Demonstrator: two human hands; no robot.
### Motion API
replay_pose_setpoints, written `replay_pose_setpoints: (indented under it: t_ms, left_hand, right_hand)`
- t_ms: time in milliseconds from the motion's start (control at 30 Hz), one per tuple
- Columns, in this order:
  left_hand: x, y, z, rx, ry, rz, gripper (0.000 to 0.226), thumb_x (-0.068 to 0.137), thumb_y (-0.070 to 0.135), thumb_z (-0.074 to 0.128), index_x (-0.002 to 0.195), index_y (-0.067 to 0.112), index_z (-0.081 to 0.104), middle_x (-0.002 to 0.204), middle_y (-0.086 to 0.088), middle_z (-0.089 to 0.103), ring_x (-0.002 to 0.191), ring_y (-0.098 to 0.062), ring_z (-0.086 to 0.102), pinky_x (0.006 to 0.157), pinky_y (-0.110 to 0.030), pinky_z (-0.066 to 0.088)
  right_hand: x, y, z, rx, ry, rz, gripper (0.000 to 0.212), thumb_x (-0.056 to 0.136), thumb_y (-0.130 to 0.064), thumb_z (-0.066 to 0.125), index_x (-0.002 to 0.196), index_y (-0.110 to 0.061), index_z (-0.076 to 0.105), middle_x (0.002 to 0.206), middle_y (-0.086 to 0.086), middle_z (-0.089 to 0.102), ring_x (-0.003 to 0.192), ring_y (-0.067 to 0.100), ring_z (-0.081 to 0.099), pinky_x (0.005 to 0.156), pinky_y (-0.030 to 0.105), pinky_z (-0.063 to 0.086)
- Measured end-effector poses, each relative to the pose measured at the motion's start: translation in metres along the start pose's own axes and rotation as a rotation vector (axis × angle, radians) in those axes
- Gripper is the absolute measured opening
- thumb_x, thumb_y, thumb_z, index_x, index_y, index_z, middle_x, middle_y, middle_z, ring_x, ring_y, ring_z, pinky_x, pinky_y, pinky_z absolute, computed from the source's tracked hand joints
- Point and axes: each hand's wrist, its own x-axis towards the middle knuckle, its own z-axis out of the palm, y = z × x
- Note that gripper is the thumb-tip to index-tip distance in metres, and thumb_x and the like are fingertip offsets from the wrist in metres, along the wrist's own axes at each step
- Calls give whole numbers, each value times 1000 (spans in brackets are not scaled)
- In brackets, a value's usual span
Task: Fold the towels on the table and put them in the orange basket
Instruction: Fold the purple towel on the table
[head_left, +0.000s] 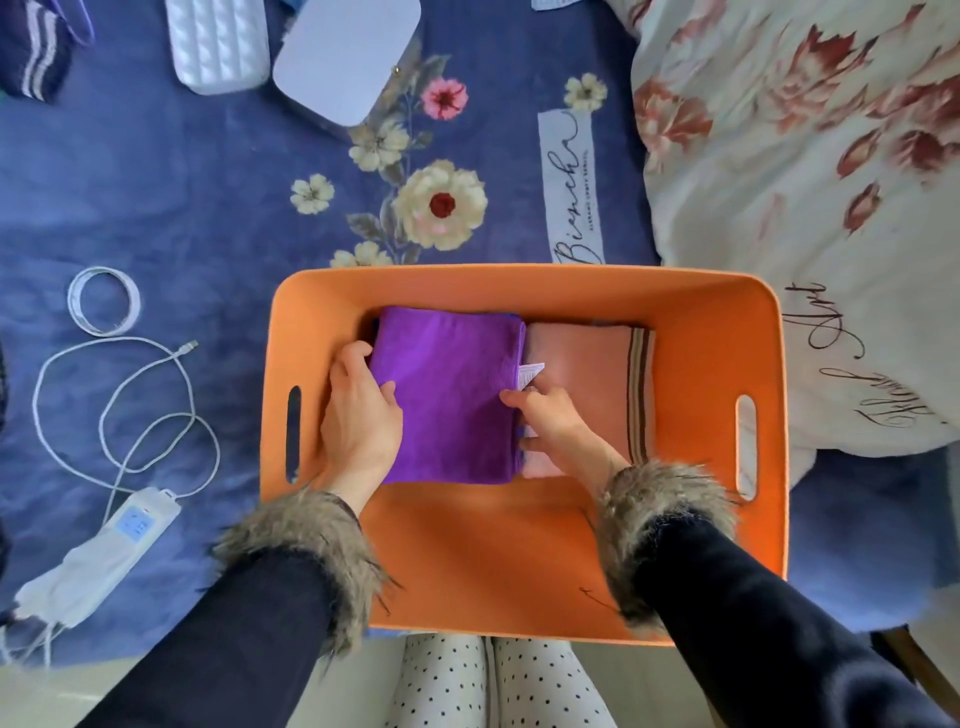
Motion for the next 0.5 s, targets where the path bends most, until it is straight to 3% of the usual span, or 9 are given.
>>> replay_pose_setpoints:
  t_ms: [67, 167, 267, 333, 400, 500]
  left_hand:
    - [1, -2, 2, 38, 19, 44, 38, 91, 9, 54, 125, 11, 40, 121, -17, 47, 100, -41, 53, 67, -42, 36]
    - [-3, -6, 5, 132, 41, 160, 42, 85, 2, 59, 123, 11, 43, 118, -17, 43, 91, -41, 54, 63, -43, 40]
    - [-14, -13, 12, 353, 121, 457, 51, 72, 1, 70, 118, 10, 52, 125, -20, 48, 104, -41, 53, 80, -47, 49]
    - [-19, -16, 18, 464, 56, 642, 62, 69, 17, 77, 126, 11, 52, 139, -21, 42, 126, -42, 42, 99, -52, 40]
    - [-14, -20, 21, 555, -39, 716, 89, 60, 36, 83, 136, 12, 45, 149, -21, 29, 138, -39, 26, 108, -56, 27]
    - [7, -24, 18, 648, -159, 652, 123, 52, 59, 80, 149, 16, 16, 156, -19, 4, 143, -34, 2, 114, -50, 8]
  right_hand:
    - [1, 1, -3, -63, 14, -61, 10, 92, -9, 52, 97, -18, 51, 81, -4, 54, 69, 12, 52, 67, 36, 51]
    - [5, 7, -9, -194, 101, -185, 12, 89, -12, 57, 97, -17, 50, 93, 2, 58, 87, 27, 62, 86, 45, 52]
    - [-6, 15, -9, -501, 371, -459, 37, 86, -12, 58, 122, -10, 49, 111, 11, 54, 101, 34, 56, 87, 38, 45]
    - [-15, 19, -4, -798, 537, -778, 51, 78, -12, 60, 127, -5, 49, 119, 20, 53, 104, 40, 53, 87, 44, 46]
    - [-16, 25, 5, -1140, 514, -1022, 68, 67, -23, 69, 131, -7, 49, 132, 19, 51, 121, 38, 49, 98, 52, 41]
    - [-1, 29, 6, -1506, 333, -1065, 101, 56, -52, 78, 141, -12, 39, 148, 13, 36, 137, 30, 34, 109, 55, 23]
